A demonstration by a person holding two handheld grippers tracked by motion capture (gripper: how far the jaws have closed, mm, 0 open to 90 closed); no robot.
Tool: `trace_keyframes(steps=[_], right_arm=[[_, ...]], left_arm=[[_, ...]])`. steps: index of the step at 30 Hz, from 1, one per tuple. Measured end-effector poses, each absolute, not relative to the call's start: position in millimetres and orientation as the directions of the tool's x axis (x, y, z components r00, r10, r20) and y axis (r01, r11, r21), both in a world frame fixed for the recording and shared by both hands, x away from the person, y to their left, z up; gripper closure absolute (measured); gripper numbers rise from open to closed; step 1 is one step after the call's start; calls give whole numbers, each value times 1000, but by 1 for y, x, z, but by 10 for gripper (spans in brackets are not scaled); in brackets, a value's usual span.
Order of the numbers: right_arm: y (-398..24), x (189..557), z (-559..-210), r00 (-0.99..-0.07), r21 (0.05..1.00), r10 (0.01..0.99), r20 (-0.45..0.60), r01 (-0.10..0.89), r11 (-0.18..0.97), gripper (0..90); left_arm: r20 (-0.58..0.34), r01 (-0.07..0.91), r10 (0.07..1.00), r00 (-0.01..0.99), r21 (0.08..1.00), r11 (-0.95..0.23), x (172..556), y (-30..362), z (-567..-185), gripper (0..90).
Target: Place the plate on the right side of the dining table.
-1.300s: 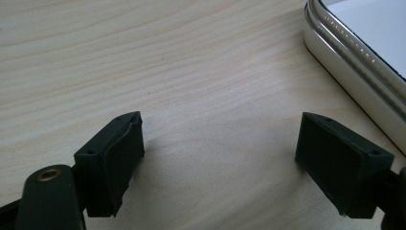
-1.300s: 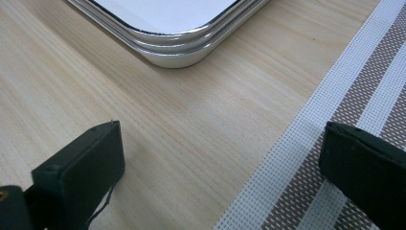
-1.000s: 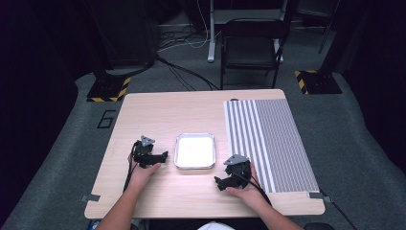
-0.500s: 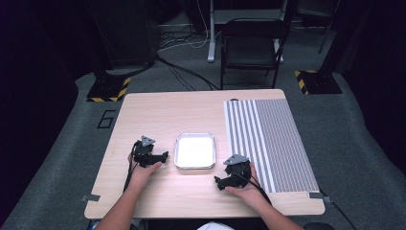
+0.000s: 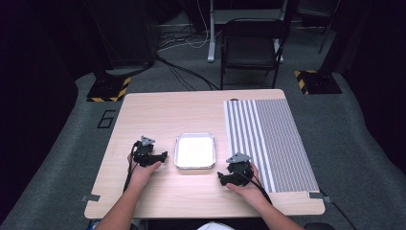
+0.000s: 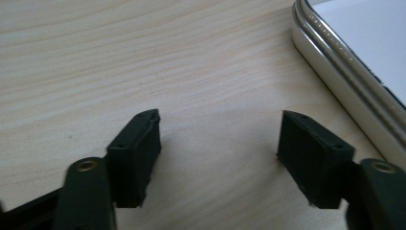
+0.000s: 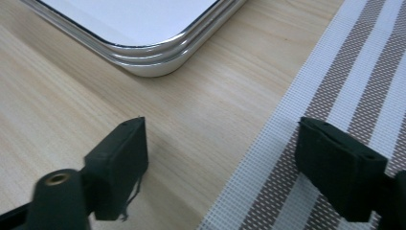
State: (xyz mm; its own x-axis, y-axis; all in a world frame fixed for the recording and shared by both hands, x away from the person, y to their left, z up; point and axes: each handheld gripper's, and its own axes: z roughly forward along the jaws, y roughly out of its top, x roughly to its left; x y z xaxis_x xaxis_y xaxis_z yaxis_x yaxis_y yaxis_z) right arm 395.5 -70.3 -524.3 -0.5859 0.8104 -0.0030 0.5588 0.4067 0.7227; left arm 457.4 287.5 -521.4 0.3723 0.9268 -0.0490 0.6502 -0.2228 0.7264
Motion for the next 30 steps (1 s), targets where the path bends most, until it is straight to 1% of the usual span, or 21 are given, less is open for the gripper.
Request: trace_keyframes(steps=[1,2,4,5,8,9,11,12,13,14,15,16,18,20,23,26,30], right_arm=[[-70,395,-524,-586,723,810,-3,559,407,214],[-70,395,-523,-567,719,823,7,576,390,246],[-71,396,-523,-569,720,822,3,571,394,249],[-71,397,-522,-571,718,821,-2,570,399,264],[-71,396,-522,-564,715,826,7,580,390,279],[-72,397,-521,-560,719,828,13,581,382,312],[-73,398,-520,-557,725,830,15,578,374,334],[-75,399,-519,-566,727,824,4,568,386,336],[-74,399,-518,-558,729,830,14,574,374,348],[-76,400,-518,-566,735,824,8,562,379,381],[-76,400,-518,-566,735,824,8,562,379,381],[-76,400,-517,-565,738,825,17,564,371,400],[-77,402,-513,-585,733,810,40,568,374,462],[-78,403,-511,-590,737,806,48,565,370,501],[-80,405,-508,-588,742,806,65,568,355,517],[-81,406,-506,-589,752,804,83,566,337,530],[-82,407,-505,-587,754,803,106,573,320,530]], left_arm=[[-49,650,927,372,726,-223,457,288,-521,353],[-66,661,926,373,719,-215,457,289,-520,371],[-79,663,926,369,721,-203,456,289,-520,385],[-99,671,926,365,717,-188,456,290,-519,416],[-112,678,924,366,712,-183,456,291,-518,429],[-133,682,924,357,714,-161,455,291,-517,437],[-147,686,925,351,713,-147,454,292,-515,463],[-150,686,923,355,713,-148,454,292,-515,465],[-152,682,922,357,717,-146,453,292,-514,470],[-151,682,921,358,716,-148,452,292,-513,470],[-151,682,921,358,716,-148,452,292,-513,472],[-152,679,921,358,720,-145,450,292,-512,472],[-146,670,919,366,727,-152,447,291,-510,479],[-144,670,917,371,726,-157,445,290,-508,481],[-149,665,915,376,730,-154,443,289,-507,487],[-179,667,907,382,732,-136,438,288,-506,499],[-188,662,904,384,739,-128,435,287,-504,505]])
